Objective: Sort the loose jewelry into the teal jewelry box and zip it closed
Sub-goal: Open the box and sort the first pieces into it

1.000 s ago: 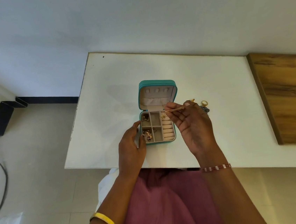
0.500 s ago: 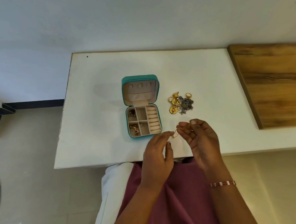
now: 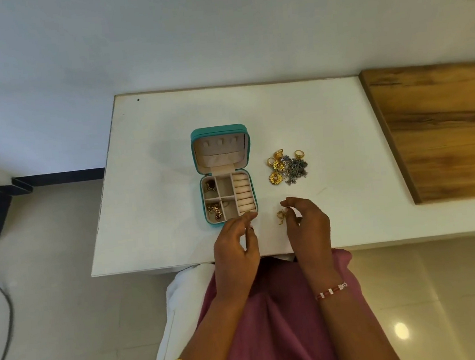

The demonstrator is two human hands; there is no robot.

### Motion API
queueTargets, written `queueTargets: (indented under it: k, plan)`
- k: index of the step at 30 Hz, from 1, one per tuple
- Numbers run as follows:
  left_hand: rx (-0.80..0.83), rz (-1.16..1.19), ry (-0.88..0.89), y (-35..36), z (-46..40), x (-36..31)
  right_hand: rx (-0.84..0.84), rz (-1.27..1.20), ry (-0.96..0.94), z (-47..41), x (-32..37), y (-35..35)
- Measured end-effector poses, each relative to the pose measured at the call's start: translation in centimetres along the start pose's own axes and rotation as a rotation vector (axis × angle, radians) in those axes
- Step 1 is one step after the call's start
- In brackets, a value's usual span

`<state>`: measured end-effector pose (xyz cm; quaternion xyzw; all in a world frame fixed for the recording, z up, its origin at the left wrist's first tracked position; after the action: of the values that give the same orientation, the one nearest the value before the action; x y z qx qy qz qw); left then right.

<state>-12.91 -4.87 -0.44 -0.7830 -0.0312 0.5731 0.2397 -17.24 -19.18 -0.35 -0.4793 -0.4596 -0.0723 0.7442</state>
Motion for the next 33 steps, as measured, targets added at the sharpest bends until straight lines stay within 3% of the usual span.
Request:
queueTargets:
  k: [3,11,21,33]
  plan:
    - [-0.101,0.014,-0.039,-2.0,-0.1,0.8,-0.049,0.071,-0.13,1.0,2.4,0.3]
    - [-0.243,0.024,-0.267,-5.6,-0.3,3.5,0.193,0.294,-0.174,2.1,6.0,6.4]
    - [-0.283,0.108,-0.445,-5.4,-0.5,5.5,0.08,0.59,-0.208,0.8,8.3,9.1]
    - [-0.239,0.084,-0.427,-5.3,-0.8,5.3,0.119,0.22,-0.034,0.6,8.0,7.3]
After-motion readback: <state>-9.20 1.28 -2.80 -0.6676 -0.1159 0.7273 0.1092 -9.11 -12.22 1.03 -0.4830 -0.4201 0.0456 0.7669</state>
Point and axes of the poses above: each hand's wrist, its own z-axis away from the middle knuckle, its own y-axis out of the palm, x = y × z, the point moved 6 cm from there along -z, towards the middle knuckle, and after that the axes turned 11 degrees about y, right-handed, at the moved point
